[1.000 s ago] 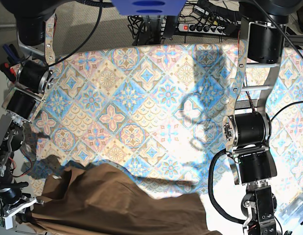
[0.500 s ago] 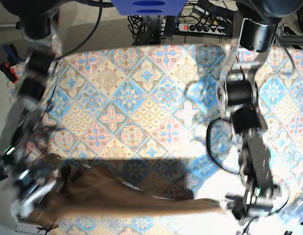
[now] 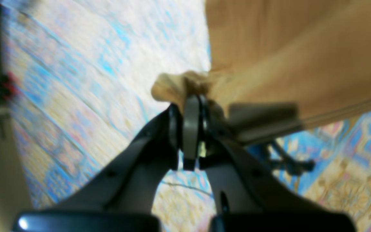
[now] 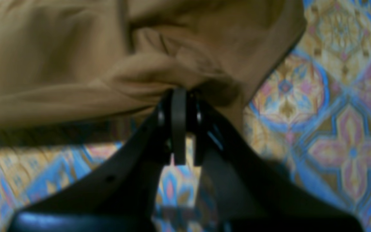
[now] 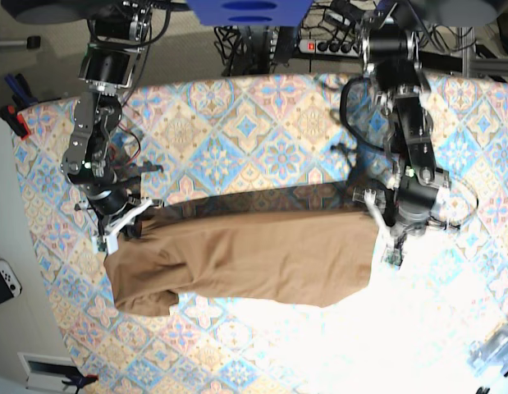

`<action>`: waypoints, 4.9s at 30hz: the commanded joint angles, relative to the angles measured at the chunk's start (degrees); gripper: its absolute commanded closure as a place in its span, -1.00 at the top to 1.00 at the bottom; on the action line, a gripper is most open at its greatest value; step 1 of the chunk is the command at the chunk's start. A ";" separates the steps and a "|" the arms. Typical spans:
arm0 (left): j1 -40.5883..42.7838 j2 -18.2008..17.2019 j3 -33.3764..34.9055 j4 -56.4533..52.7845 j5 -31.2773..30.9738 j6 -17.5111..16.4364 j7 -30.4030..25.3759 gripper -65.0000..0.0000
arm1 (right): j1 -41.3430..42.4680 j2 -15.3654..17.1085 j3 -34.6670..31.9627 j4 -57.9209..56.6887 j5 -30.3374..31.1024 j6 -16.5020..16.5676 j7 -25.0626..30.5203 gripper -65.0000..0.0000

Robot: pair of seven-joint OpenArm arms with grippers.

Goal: Layout the t-shirt on the table in an organized manner, then fold the t-shirt properly
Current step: 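Lower the shirt flat with both grippers, holding its collar-side edge, then release the shirt with the right gripper and move it outward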

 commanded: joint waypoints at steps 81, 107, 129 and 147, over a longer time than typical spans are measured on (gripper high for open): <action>24.89 0.02 -3.38 1.72 1.45 -0.04 -6.22 -1.00 | -25.48 -6.32 13.00 16.43 7.35 14.84 9.84 -0.20; 24.62 0.02 -3.38 1.72 1.27 -0.04 -6.22 -1.00 | -25.48 -6.15 9.04 9.84 7.35 14.75 9.76 -0.90; 24.80 0.02 -3.47 1.72 1.36 -0.04 -6.22 -1.00 | -34.80 -6.32 9.31 11.77 7.44 14.75 10.20 -1.00; 24.97 0.02 -3.65 1.72 1.45 -0.04 -6.22 -1.00 | -38.41 -13.44 23.02 11.42 7.35 19.93 10.11 -1.00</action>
